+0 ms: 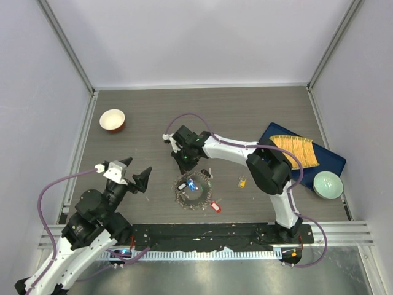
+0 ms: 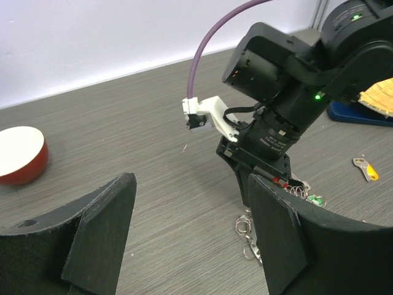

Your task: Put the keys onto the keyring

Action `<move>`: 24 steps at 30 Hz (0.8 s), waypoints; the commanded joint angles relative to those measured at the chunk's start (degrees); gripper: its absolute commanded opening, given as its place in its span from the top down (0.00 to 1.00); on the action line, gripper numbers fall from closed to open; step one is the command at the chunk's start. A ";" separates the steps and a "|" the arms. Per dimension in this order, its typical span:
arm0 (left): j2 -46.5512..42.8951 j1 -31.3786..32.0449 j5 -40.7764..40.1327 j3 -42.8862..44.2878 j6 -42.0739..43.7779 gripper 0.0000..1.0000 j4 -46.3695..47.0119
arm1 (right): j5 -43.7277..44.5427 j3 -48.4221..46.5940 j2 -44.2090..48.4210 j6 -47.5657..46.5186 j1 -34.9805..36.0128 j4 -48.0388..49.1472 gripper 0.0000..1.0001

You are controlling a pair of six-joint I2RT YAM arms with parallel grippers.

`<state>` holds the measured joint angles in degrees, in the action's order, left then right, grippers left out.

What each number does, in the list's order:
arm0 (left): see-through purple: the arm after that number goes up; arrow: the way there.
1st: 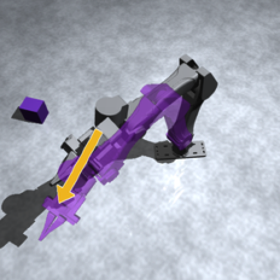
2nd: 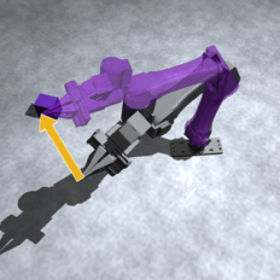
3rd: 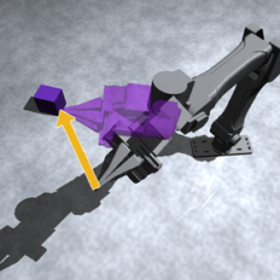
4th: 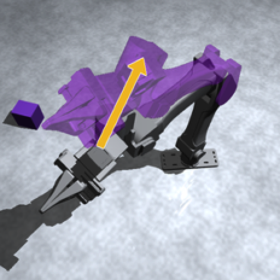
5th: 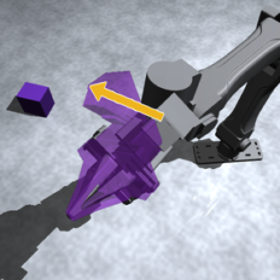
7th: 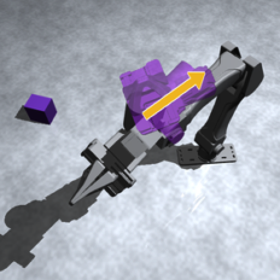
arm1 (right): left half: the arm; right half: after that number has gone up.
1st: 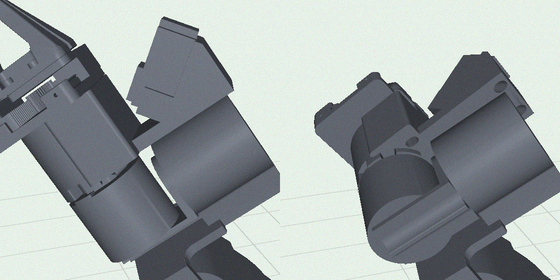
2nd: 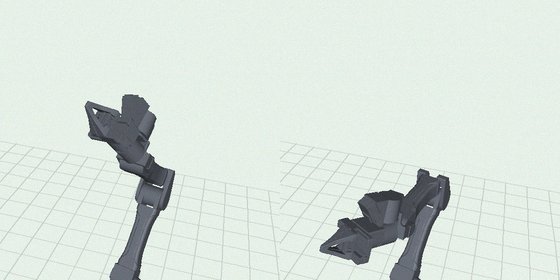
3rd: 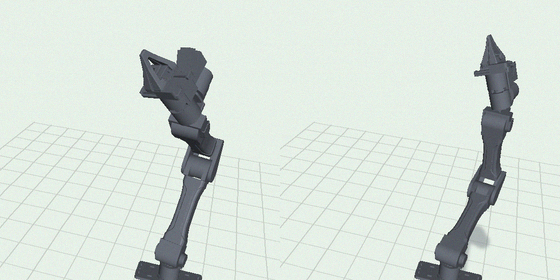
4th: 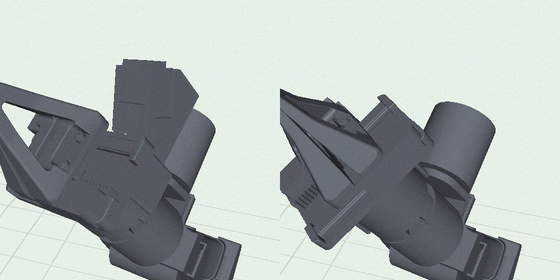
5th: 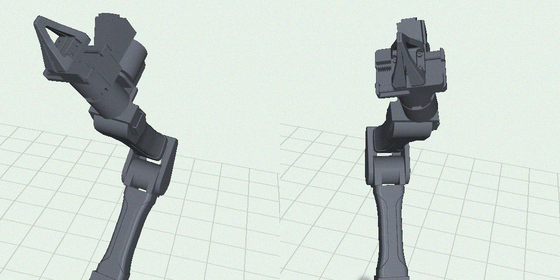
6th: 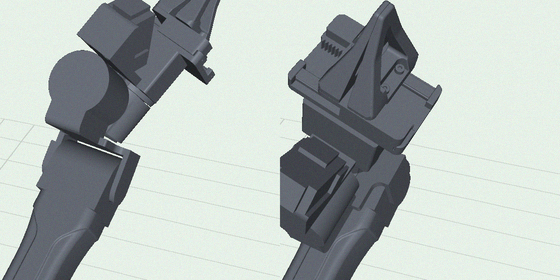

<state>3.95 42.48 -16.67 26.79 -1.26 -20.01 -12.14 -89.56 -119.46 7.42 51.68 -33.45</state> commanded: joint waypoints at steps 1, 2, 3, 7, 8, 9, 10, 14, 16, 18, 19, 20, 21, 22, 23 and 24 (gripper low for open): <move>0.62 -0.38 1.98 0.64 -0.33 0.22 1.90 | 2.03 4.90 10.11 -2.85 0.17 6.54 0.99; 0.63 -0.47 2.34 0.55 0.02 0.22 2.17 | 2.38 6.31 11.43 -3.11 0.17 9.60 0.99; 0.80 -0.47 3.04 0.64 0.37 0.22 2.60 | 2.12 7.63 13.27 -4.07 0.09 11.29 0.99; 2.46 -0.38 8.65 0.64 0.99 0.21 4.62 | 0.28 18.51 24.59 -6.62 0.17 24.62 0.99; 3.08 -0.47 9.71 0.72 2.47 0.22 5.93 | 0.10 20.11 26.45 -7.15 0.17 26.66 0.99; 3.43 -0.38 10.77 0.81 2.75 0.22 6.73 | -0.16 21.87 28.12 -7.16 0.17 28.86 0.99; 4.66 -0.29 12.00 0.90 3.01 0.22 7.52 | -0.08 25.28 30.23 -9.68 0.17 33.06 0.99; 8.61 -0.29 18.14 3.00 4.51 0.22 10.86 | 1.41 32.77 39.98 -11.55 0.00 44.24 0.99; 10.55 -0.38 19.04 4.15 5.47 0.22 11.13 | 0.20 37.23 42.54 -12.42 -0.09 51.16 0.99; 13.45 -0.38 22.19 5.82 7.22 0.22 12.01 | -0.86 38.14 45.01 -14.10 -0.09 52.08 0.99; 14.59 -0.38 23.25 6.52 7.67 0.22 12.27 | -1.30 37.79 45.45 -14.80 -0.09 51.04 0.99; 16.86 -0.38 23.95 7.83 8.11 0.22 12.36 | -0.78 37.70 45.80 -15.50 -0.09 50.60 0.99; 17.93 -0.38 25.61 8.45 8.55 0.22 12.36 | 0.00 38.49 46.76 -15.51 -0.09 50.94 0.99; 19.33 -0.38 26.24 9.07 9.68 0.22 12.19 | -0.68 39.02 47.21 -15.94 -0.18 52.25 0.99; 20.39 -0.38 26.94 10.12 10.13 0.22 12.10 | -0.86 39.37 47.56 -16.73 -0.18 52.35 0.99; 22.66 -0.38 27.56 10.48 10.22 0.21 12.36 | -0.17 39.55 47.91 -16.65 -0.18 52.26 0.99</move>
<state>21.98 42.28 5.26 33.61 5.69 -11.75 -11.94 -50.57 -75.05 -6.28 51.59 10.28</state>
